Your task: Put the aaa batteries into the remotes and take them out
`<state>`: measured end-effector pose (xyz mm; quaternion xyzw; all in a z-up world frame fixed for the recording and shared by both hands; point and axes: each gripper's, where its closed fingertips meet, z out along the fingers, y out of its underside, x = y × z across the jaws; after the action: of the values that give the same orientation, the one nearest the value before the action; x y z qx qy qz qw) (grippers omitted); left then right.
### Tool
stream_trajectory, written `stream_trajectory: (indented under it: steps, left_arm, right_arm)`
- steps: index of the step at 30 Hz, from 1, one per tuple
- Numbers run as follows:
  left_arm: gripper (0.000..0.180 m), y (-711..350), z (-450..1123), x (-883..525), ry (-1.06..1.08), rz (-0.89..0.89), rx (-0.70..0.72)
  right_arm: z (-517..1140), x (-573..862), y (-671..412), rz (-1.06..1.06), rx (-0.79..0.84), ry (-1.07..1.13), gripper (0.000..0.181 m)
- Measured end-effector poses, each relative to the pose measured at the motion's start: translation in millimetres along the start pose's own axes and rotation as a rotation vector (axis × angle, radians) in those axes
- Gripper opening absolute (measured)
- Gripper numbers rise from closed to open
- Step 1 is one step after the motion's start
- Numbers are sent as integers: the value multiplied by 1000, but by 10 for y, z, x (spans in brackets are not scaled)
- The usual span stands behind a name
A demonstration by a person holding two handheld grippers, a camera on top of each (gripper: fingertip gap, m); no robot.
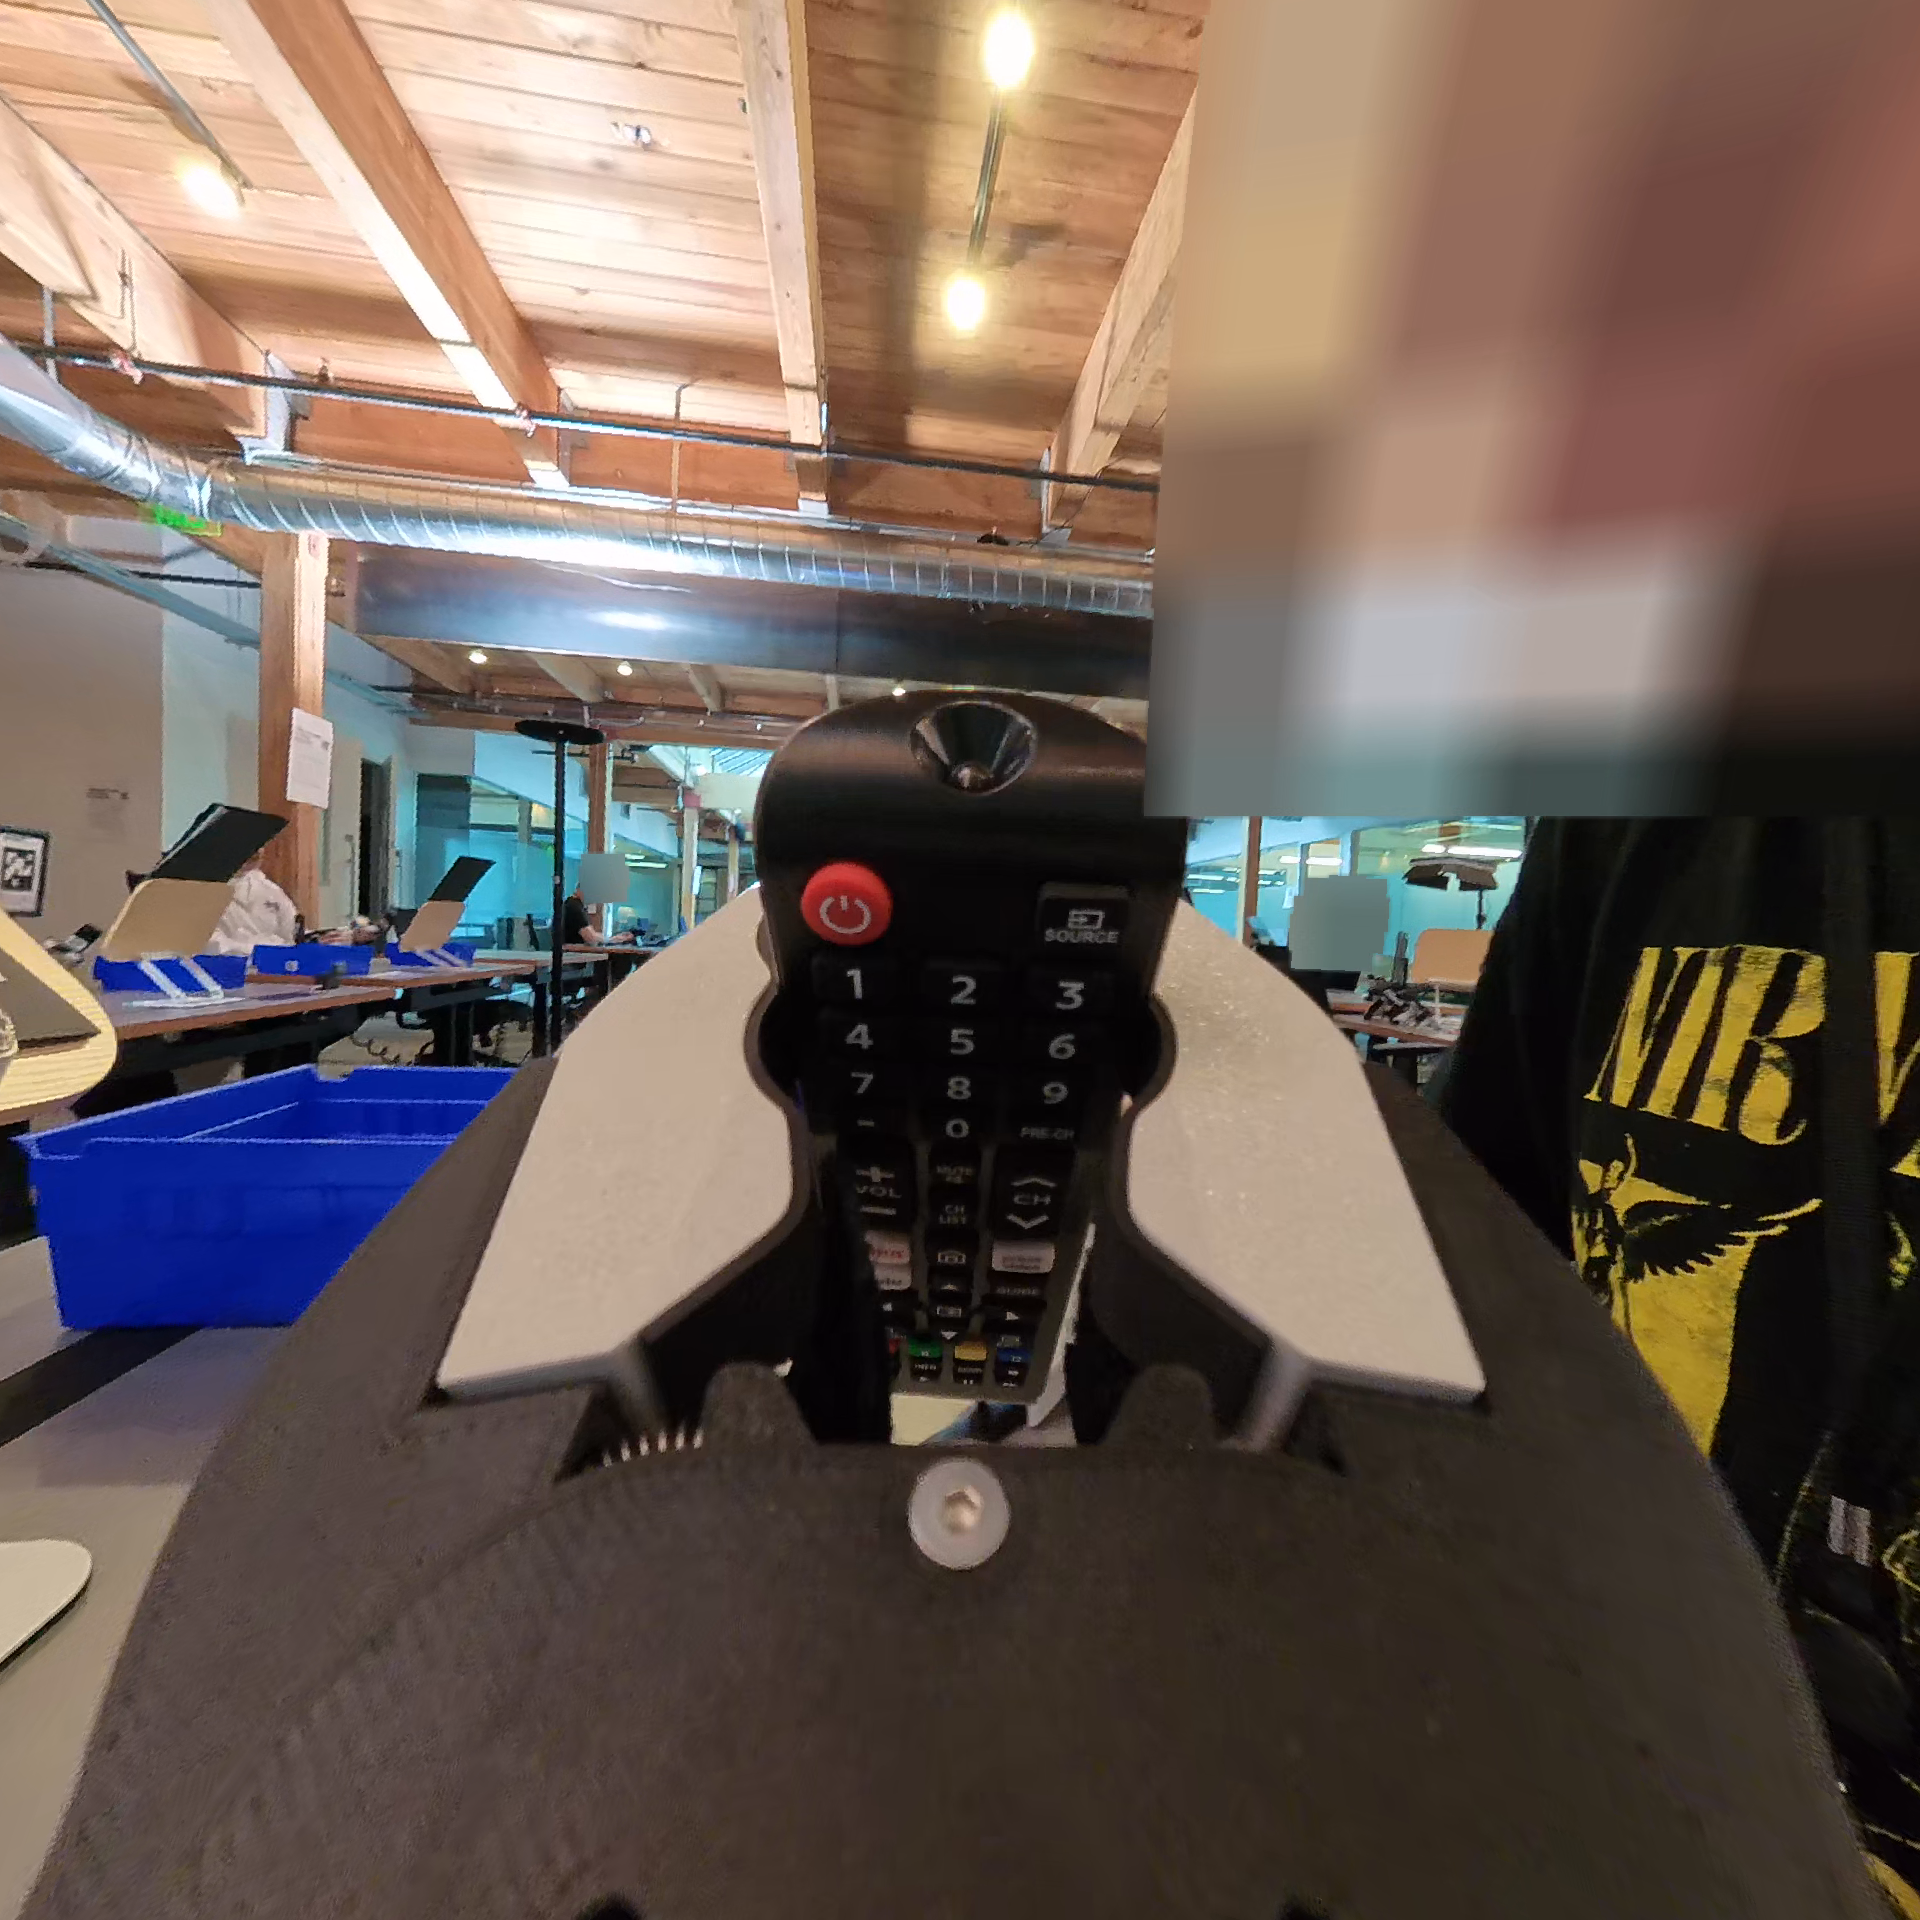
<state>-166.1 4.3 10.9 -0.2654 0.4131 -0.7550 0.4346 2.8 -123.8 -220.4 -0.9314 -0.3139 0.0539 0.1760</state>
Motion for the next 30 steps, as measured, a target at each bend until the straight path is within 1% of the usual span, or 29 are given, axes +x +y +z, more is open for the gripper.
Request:
stream_trajectory:
  steps: [3,5,8,11,12,13,14,18,20,23,27,30]
  left_arm:
    - [62,-97,-75,28,27,-4,35]
    - [62,-154,-132,44,44,-6,51]
    - [62,-202,-222,23,29,16,32]
    - [62,-276,-326,1,9,33,28]
    - [62,-287,-362,-9,2,37,18]
    - [62,-289,-404,-22,-7,42,1]
    - [61,-299,-456,-40,-18,46,-11]
    - [62,-373,-689,-152,-51,14,15]
    - [61,-359,-758,-198,-66,5,6]
    - [62,-356,-787,-213,-70,1,-6]
    - [61,-363,-767,-197,-70,9,-13]
    - [61,-353,-756,-207,-77,7,-17]
  right_arm:
    - [84,113,-217,-115,15,-38,21]
    - [143,275,-385,-219,15,-17,21]
    - [243,521,-641,-312,24,-31,21]
    - [311,610,-795,-373,15,-95,21]
    - [319,625,-817,-387,-5,-98,22]
    - [319,667,-835,-407,-22,-72,30]
    - [311,718,-851,-412,-37,-46,40]
    - [216,570,-1133,-381,73,-102,41]
    - [208,519,-1267,-369,78,-85,36]
    - [251,419,-1553,-321,134,-122,27]
    - [440,483,-1809,-294,123,-113,26]
    - [522,443,-1955,-200,107,-161,25]
